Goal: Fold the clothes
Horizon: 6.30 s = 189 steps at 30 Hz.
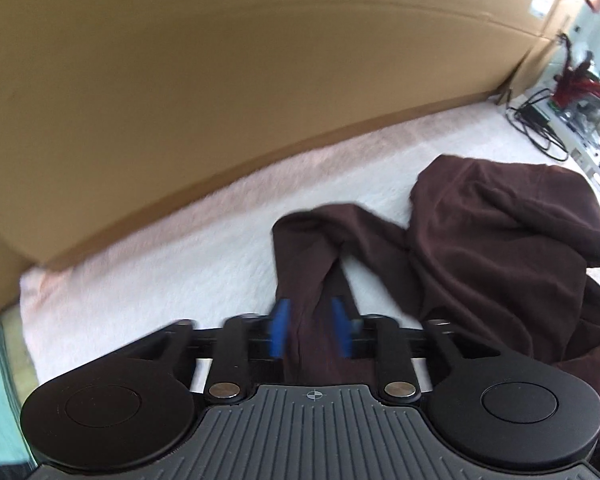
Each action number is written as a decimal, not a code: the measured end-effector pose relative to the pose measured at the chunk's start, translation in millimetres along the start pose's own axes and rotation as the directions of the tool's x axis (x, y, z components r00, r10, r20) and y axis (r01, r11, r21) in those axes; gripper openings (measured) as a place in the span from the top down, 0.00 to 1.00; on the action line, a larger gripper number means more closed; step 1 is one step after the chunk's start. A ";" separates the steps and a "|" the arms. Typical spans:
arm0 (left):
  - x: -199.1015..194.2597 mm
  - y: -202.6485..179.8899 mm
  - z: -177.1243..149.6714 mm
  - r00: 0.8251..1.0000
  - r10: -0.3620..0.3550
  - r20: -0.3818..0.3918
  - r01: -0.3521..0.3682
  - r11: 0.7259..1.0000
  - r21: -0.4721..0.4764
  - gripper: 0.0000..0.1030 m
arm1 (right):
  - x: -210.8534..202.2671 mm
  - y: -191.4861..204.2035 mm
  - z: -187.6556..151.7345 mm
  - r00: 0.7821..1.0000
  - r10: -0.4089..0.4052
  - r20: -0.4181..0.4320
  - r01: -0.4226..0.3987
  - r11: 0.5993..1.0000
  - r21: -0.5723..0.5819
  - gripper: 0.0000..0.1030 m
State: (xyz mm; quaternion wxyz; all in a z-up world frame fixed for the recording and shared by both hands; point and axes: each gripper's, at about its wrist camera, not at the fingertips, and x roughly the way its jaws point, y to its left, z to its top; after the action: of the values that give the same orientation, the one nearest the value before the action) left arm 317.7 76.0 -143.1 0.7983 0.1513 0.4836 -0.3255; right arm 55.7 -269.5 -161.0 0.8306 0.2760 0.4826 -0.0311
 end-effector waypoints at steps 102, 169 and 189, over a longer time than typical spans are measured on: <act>36.3 -90.3 75.2 0.982 -0.189 0.021 0.190 0.979 -0.067 0.73 | 6.2 52.9 140.3 0.972 0.180 0.150 -0.155 0.974 -0.167 0.91; 112.2 -30.8 73.1 0.995 -0.073 -0.062 0.054 0.963 -0.263 0.29 | 127.6 56.0 175.5 0.991 -0.082 0.110 0.090 0.993 -0.074 0.67; 138.3 -32.4 101.8 0.997 -0.064 -0.037 0.061 0.995 -0.076 0.22 | 78.1 -6.4 157.6 0.989 -0.081 0.122 0.081 0.997 0.001 0.44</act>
State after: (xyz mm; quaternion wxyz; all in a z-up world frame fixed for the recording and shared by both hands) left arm 409.0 -56.3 -211.6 0.7830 0.1125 0.5157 -0.3289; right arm 219.0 -335.1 -167.5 0.8571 0.2521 0.4420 -0.0806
